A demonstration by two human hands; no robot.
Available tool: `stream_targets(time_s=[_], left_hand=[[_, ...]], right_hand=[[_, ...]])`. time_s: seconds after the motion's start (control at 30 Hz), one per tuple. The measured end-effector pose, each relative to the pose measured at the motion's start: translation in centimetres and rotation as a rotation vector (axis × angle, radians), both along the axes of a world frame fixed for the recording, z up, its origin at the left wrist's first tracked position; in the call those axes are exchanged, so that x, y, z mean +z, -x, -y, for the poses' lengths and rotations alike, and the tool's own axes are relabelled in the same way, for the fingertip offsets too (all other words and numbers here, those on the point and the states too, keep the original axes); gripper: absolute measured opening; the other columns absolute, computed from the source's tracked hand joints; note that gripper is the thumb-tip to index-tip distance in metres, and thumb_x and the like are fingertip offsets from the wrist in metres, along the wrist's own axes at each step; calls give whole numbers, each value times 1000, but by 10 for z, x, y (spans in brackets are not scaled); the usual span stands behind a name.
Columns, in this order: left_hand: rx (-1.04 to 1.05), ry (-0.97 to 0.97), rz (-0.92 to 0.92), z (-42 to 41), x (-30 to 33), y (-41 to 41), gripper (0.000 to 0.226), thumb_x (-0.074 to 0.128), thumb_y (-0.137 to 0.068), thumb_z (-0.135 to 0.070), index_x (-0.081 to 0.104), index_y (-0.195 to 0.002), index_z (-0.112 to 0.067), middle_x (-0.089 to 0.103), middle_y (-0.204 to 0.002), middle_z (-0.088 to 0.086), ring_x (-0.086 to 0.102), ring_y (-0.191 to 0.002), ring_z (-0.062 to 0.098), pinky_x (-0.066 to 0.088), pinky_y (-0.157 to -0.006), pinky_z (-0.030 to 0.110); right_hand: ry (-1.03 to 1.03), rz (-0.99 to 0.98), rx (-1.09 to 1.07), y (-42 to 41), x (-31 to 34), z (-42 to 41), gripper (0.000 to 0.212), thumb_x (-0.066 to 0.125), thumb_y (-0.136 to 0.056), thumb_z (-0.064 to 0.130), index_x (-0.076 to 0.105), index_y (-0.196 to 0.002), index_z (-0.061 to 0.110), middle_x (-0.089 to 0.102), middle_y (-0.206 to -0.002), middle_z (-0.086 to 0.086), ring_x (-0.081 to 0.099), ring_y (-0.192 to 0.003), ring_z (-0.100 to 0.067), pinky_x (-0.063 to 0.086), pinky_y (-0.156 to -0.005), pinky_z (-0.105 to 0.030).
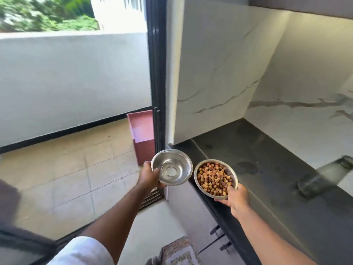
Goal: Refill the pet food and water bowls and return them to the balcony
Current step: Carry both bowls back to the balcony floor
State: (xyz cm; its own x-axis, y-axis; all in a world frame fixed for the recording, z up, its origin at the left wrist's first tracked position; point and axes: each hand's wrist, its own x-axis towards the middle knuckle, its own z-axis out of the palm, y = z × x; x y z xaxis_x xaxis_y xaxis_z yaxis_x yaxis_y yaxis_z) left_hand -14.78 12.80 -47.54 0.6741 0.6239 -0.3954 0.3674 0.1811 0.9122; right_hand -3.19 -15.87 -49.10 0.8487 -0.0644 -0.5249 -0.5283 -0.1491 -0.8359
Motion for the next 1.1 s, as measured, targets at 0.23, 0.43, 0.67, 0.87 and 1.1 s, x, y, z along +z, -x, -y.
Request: stream_targets(time_s=[0.23,0.43,0.67,0.87,1.1], left_hand=[[257,-6,-18,-88,-4,77,30,51,-95,1,44,-124,-6,54,-125,24,70,-90,41,61,-47,41],[403,-16,-27,-156,-14,126,29,50,-96,0,43,-123,-6,53,-126,24,68,-89,39,61,-47,40],[559,-26,-99,-256,-48,174,30,45,-94,-1,42,-124,-7,52,-124,24,63,-68,30,60,-48,36],[644,7,-145,-306,-83,182,31,47,-96,-2,42,-126,-10,53,-126,24,61,-78,30,61,-48,36],[715,54,-189,-360,-146,162,32,47,-96,-1,40,-126,-11,52,-125,20,62,-85,32,60,-44,35]], right_hand=[[-25,20,222,13,0,-119,21,48,-104,0,54,-121,11,61,-120,-22,68,-89,-42,60,-44,-44],[-40,23,353,27,-10,-215,28,46,-102,-3,56,-124,9,63,-121,-23,70,-91,-43,62,-50,-48],[-26,-36,459,45,-41,-345,26,45,-102,-2,56,-123,10,63,-120,-19,71,-93,-37,62,-51,-41],[-7,-118,486,44,-72,-422,27,44,-103,-5,51,-125,10,58,-121,-18,67,-86,-30,58,-43,-36],[59,-182,550,18,-135,-495,35,43,-101,-9,49,-128,13,57,-127,-18,66,-102,-36,60,-46,-40]])
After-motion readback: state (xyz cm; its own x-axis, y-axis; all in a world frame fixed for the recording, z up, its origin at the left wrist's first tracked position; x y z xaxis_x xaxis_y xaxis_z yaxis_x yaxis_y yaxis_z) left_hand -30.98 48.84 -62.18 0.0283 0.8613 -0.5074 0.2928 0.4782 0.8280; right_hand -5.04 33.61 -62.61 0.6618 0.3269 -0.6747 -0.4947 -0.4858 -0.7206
